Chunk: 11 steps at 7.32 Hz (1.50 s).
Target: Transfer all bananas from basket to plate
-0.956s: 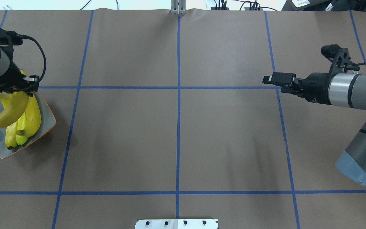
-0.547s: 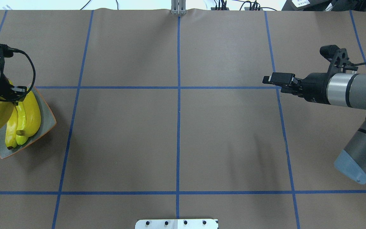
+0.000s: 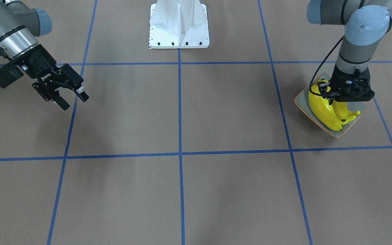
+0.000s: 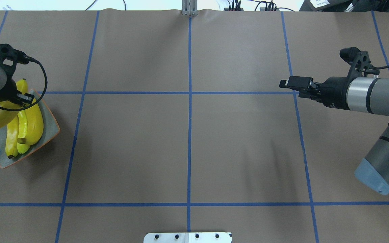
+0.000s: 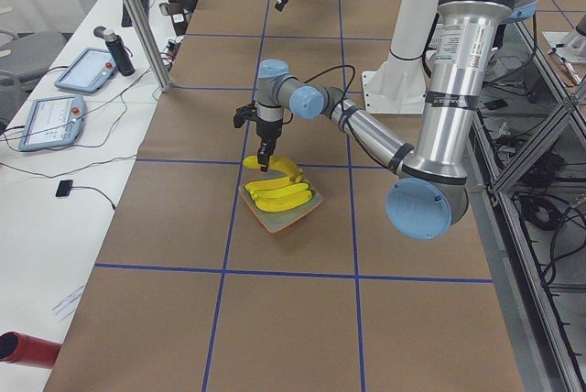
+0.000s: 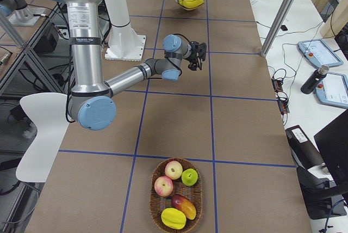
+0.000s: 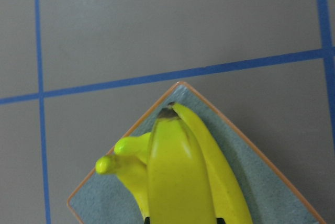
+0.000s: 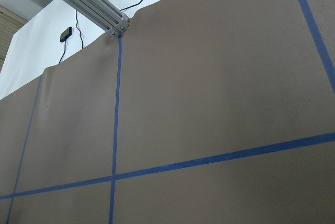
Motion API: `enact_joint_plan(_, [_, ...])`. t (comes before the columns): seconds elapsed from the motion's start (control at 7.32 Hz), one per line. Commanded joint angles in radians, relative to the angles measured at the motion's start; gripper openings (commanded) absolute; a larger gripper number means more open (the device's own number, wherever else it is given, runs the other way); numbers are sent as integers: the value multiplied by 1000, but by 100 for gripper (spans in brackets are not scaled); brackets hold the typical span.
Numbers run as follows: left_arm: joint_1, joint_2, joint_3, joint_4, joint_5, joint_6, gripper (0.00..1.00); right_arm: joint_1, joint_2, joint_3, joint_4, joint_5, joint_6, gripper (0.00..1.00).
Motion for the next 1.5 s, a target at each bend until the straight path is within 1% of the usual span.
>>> enact_joint_plan(0.0, [2, 16, 66, -168, -28, 36, 0, 0, 0, 0, 0, 0, -2, 100])
enact_joint_plan(0.14, [2, 49, 68, -215, -71, 44, 0, 0, 0, -2, 0, 0, -3, 100])
enact_joint_plan(0.27, [7, 73, 88, -309, -80, 46, 0, 0, 2, 1, 2, -3, 3, 100])
enact_joint_plan(0.41, [8, 76, 141, -380, -88, 46, 0, -1, 2, 0, 2, -7, 3, 100])
enact_joint_plan(0.82, [10, 79, 149, -407, -151, 49, 0, 0, 2, 3, 2, -11, 3, 100])
enact_joint_plan(0.96, [8, 105, 143, -419, -172, 49, 8, -1, 2, 4, 3, -23, 3, 100])
enact_joint_plan(1.09, [8, 116, 142, -428, -174, 49, 27, -1, 2, 5, 3, -25, 3, 100])
enact_joint_plan(1.23, [8, 117, 138, -430, -175, 50, 41, -1, 3, 5, 3, -25, 3, 100])
enact_joint_plan(1.37, [10, 116, 137, -428, -177, 49, 67, -1, 5, 5, 2, -27, 3, 100])
